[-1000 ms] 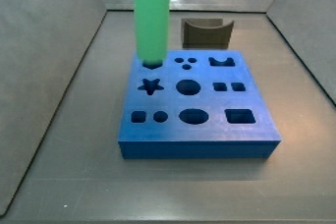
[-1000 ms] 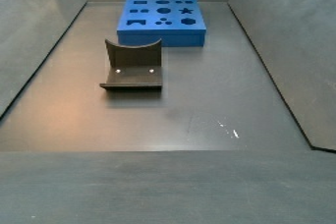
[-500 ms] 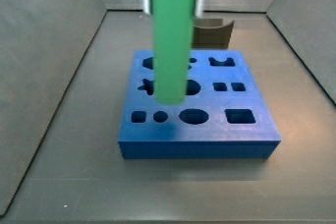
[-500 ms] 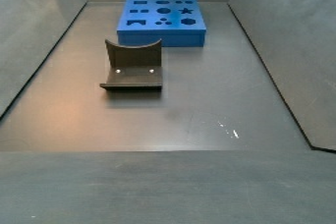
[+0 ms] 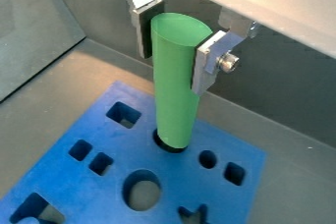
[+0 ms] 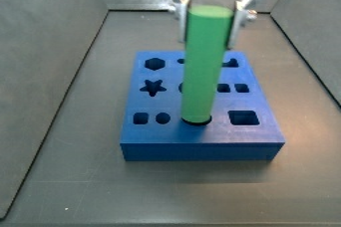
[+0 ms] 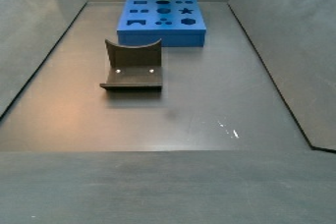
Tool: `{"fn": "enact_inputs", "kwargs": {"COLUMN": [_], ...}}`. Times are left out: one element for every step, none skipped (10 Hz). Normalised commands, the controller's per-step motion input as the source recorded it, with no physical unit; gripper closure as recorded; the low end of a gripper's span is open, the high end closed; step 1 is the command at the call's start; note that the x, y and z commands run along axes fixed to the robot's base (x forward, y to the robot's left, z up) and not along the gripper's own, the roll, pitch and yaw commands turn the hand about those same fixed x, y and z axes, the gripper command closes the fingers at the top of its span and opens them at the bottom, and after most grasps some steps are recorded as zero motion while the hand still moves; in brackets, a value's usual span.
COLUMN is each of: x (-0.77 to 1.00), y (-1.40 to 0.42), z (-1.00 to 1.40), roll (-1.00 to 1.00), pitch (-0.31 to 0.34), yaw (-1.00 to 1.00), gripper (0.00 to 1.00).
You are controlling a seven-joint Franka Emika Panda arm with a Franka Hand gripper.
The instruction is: Insert the oval object.
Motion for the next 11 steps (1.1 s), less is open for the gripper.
{"fn": "enact_inputs", "kwargs": {"x": [0.00, 0.04, 0.00, -0.06, 0.00, 0.13, 0.06, 0.00, 0.00, 0.00, 0.00], "y": [0.00, 0.03, 0.06, 0.04, 0.00, 0.00, 0.00, 0.00, 0.00, 0.00, 0.00], "z": [-0.14, -0.19, -0.24, -0.25, -0.31, -0.44, -0.49, -0.52, -0.53, -0.46, -0.25], "roll": [0.06, 0.01, 0.06, 0.04, 0.01, 0.00, 0.00, 0.00, 0.01, 0.02, 0.00], "pitch": [0.000, 0.000, -0.007, -0.050, -0.051, -0.060, -0.106, -0.136, -0.164, -0.094, -0.040], "yaw": [0.05, 0.00, 0.00, 0.00, 0.00, 0.01, 0.00, 0.00, 0.00, 0.00, 0.00], "gripper": [1.00, 1.00, 1.00, 1.00, 1.00, 1.00, 1.00, 1.00, 1.00, 1.00, 1.00]}}
